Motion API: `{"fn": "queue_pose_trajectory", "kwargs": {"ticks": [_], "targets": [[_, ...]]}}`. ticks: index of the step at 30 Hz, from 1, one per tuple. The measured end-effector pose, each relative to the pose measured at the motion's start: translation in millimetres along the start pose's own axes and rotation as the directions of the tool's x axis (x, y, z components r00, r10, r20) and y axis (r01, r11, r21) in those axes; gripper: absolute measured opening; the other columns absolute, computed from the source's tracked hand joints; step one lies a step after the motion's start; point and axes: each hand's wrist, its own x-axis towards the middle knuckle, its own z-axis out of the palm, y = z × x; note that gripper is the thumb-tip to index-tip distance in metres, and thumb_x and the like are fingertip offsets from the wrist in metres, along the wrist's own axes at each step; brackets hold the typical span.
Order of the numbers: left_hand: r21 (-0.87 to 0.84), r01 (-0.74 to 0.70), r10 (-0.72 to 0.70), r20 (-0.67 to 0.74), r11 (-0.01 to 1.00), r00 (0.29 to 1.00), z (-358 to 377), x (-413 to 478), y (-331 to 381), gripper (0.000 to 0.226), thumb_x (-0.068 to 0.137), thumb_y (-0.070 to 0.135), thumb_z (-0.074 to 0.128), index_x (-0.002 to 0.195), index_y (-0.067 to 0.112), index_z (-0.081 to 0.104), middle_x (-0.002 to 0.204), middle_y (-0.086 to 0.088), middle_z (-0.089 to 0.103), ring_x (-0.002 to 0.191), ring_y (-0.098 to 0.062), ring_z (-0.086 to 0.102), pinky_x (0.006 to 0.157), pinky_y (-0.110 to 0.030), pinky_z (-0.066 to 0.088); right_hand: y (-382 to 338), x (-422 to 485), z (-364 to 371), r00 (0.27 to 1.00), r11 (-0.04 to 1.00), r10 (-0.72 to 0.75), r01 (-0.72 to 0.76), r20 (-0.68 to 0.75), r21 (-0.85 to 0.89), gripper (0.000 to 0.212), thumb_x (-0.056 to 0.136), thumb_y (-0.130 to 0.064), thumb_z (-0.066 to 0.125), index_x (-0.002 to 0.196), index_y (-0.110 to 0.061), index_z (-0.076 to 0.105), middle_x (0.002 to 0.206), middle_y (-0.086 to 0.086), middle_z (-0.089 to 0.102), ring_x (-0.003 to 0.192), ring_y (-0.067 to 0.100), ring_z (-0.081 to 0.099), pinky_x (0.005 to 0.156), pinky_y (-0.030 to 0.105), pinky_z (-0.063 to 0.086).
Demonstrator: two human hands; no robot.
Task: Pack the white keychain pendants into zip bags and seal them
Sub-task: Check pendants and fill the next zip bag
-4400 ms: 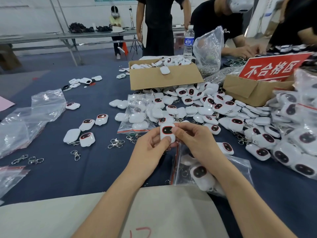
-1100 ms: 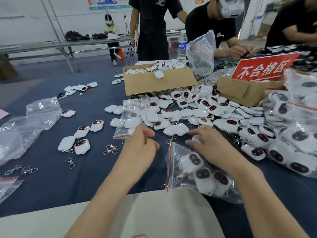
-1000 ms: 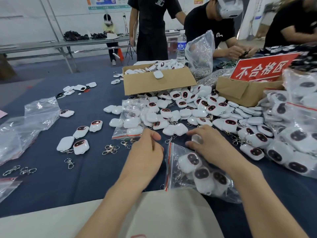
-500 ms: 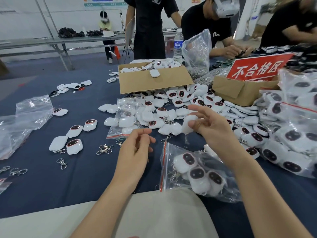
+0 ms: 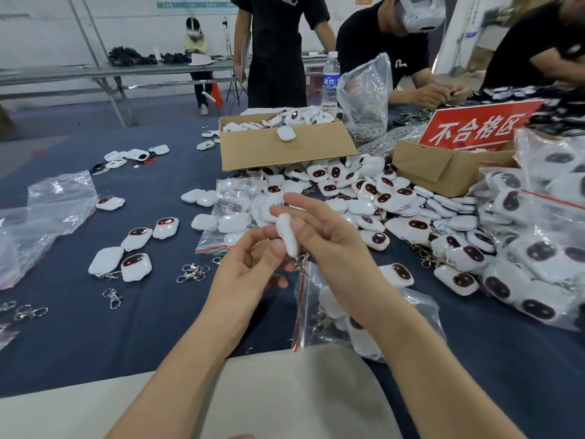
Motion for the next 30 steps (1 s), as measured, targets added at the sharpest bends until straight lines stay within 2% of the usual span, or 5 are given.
{"fn": "queue_pose_trajectory", "kwargs": {"ticks": [8, 12, 22, 26, 30], "targets": [[-0.004, -0.015, 0.014, -0.103, 1.000, 0.995, -5, 6, -4, 0.032, 0.088, 0.042, 0.067, 0.116, 0.027, 0.069, 0.084, 0.004, 0.066, 0.068, -0.010, 0.056, 0.055, -0.021, 0.048, -14, 17, -15, 0.992, 0.934, 0.101, -0.070, 0.072, -0.349, 0.019, 0.101, -0.020, 0.059, 0.104, -0.035, 0.069, 0.102, -0.009, 0.076, 0.084, 0.001, 0.069, 0.079, 0.021, 0.057], [0.024, 0.003, 0.000, -0.131, 1.000, 0.991, -9, 7, -7, 0.030, 0.104, 0.020, 0.050, 0.130, 0.027, 0.062, 0.093, 0.004, 0.068, 0.076, -0.008, 0.059, 0.063, -0.021, 0.050, -34, 31, -40, 0.998, 0.945, 0.066, -0.067, -0.015, -0.320, 0.020, 0.104, -0.023, 0.053, 0.104, -0.034, 0.069, 0.100, -0.010, 0.077, 0.084, 0.006, 0.070, 0.075, 0.022, 0.055], [0.303, -0.119, 0.148, -0.075, 0.946, 0.986, 29, 37, 40, 0.015, 0.099, 0.033, 0.063, 0.109, 0.037, 0.075, 0.093, 0.011, 0.076, 0.077, 0.001, 0.065, 0.064, -0.013, 0.051, -26, 34, -54, 0.993, 0.970, 0.119, -0.121, -0.024, -0.209, 0.018, 0.102, -0.025, 0.058, 0.096, -0.025, 0.074, 0.081, -0.014, 0.072, 0.070, 0.005, 0.067, 0.066, 0.024, 0.059], [0.305, -0.153, 0.184, -0.077, 0.940, 0.980, 35, 38, 40, 0.020, 0.102, 0.029, 0.058, 0.110, 0.037, 0.075, 0.085, 0.021, 0.072, 0.074, 0.006, 0.061, 0.061, -0.010, 0.048, -25, 36, -51, 0.996, 0.983, 0.075, -0.081, -0.043, -0.168, 0.022, 0.097, -0.024, 0.066, 0.079, -0.030, 0.078, 0.076, -0.012, 0.069, 0.068, 0.006, 0.066, 0.060, 0.024, 0.058], [0.246, -0.115, 0.147, -0.117, 0.962, 0.982, 30, 38, 38, 0.022, 0.102, 0.024, 0.060, 0.111, 0.035, 0.076, 0.095, 0.009, 0.076, 0.080, 0.006, 0.065, 0.068, -0.012, 0.052, -18, 36, -43, 0.995, 0.981, 0.077, -0.086, -0.058, -0.176, 0.010, 0.095, -0.029, 0.068, 0.093, -0.023, 0.076, 0.079, -0.011, 0.067, 0.069, 0.006, 0.067, 0.059, 0.024, 0.057]]}}
